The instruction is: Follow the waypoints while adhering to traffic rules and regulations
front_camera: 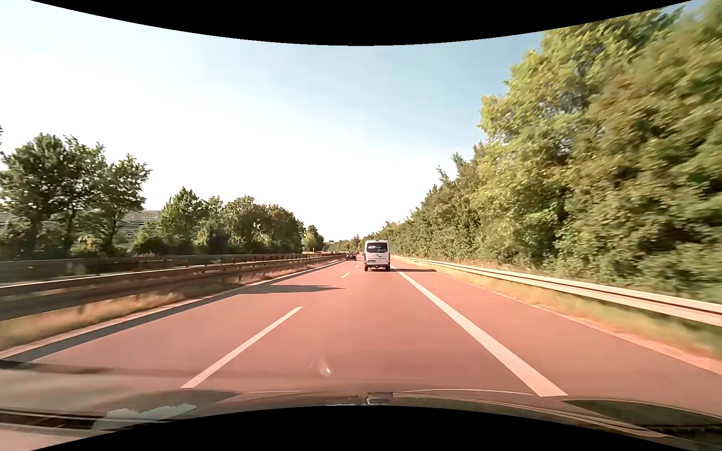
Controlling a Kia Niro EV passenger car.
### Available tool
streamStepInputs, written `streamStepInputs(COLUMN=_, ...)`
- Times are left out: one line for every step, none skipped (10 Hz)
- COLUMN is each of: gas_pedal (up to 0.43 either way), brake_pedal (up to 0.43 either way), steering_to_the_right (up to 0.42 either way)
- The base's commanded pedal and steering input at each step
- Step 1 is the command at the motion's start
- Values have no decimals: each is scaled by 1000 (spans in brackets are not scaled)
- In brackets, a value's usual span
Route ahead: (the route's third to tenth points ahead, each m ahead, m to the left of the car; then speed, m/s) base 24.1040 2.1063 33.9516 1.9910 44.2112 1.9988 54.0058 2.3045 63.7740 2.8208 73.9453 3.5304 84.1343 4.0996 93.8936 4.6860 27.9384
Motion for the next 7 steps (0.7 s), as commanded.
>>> streamStepInputs(gas_pedal=248, brake_pedal=6, steering_to_the_right=-6)
streamStepInputs(gas_pedal=248, brake_pedal=6, steering_to_the_right=-5)
streamStepInputs(gas_pedal=248, brake_pedal=6, steering_to_the_right=-5)
streamStepInputs(gas_pedal=248, brake_pedal=6, steering_to_the_right=-4)
streamStepInputs(gas_pedal=248, brake_pedal=6, steering_to_the_right=-4)
streamStepInputs(gas_pedal=248, brake_pedal=6, steering_to_the_right=-4)
streamStepInputs(gas_pedal=260, brake_pedal=6, steering_to_the_right=-4)
